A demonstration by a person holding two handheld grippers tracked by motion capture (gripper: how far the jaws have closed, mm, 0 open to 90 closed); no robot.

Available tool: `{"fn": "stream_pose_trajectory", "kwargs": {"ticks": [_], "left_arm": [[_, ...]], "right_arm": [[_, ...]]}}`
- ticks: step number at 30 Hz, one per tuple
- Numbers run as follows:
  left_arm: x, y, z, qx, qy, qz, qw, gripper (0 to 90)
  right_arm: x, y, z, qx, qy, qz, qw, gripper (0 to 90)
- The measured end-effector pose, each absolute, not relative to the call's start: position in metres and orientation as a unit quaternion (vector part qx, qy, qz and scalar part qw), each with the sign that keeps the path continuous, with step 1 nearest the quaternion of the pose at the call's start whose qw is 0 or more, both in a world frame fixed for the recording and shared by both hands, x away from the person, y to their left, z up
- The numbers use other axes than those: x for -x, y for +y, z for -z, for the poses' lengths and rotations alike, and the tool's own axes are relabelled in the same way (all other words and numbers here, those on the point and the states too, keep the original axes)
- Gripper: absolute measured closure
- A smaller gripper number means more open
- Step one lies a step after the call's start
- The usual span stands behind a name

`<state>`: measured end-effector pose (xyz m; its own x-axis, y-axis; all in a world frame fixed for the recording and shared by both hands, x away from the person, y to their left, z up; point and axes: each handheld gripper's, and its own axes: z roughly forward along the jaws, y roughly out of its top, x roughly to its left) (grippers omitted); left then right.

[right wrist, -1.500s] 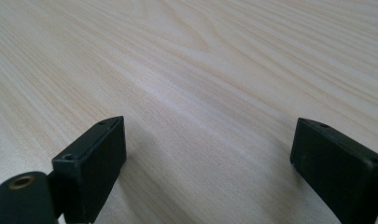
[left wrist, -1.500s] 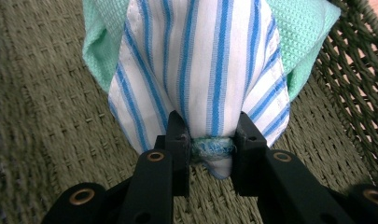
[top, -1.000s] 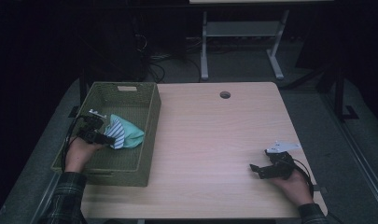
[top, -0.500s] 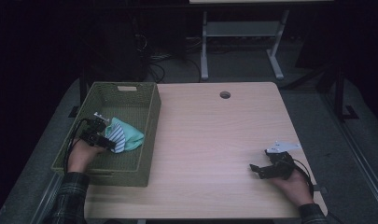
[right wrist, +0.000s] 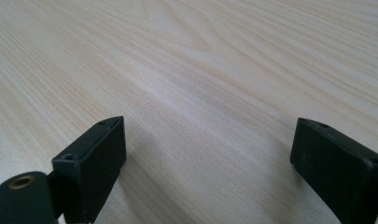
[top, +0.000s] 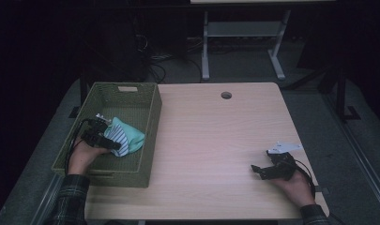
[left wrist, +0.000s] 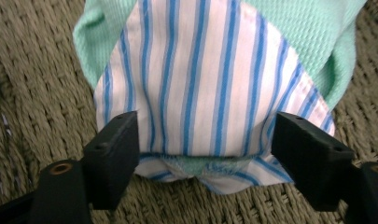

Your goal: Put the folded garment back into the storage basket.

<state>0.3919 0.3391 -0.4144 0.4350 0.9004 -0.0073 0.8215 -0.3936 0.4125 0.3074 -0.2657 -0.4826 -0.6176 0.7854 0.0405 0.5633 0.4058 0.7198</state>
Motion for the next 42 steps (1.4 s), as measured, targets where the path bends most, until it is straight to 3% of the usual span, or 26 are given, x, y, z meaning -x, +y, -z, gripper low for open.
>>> {"fn": "stream_pose_trajectory", "kwargs": {"ticks": [6, 23, 42], "left_arm": [[-0.392, 0.34, 0.412, -0.827, 0.514, -0.11, 0.198, 15.9], [-0.389, 0.337, 0.394, -0.819, 0.508, -0.119, 0.24, 15.5], [-0.382, 0.295, 0.344, -0.825, 0.463, -0.141, 0.292, 15.6]], "right_arm": [[-0.307, -0.266, 0.483, -0.409, 0.824, -0.36, 0.154, 10.0], [-0.307, -0.266, 0.483, -0.41, 0.824, -0.359, 0.153, 10.0], [-0.307, -0.266, 0.483, -0.411, 0.824, -0.359, 0.153, 10.0]]}}
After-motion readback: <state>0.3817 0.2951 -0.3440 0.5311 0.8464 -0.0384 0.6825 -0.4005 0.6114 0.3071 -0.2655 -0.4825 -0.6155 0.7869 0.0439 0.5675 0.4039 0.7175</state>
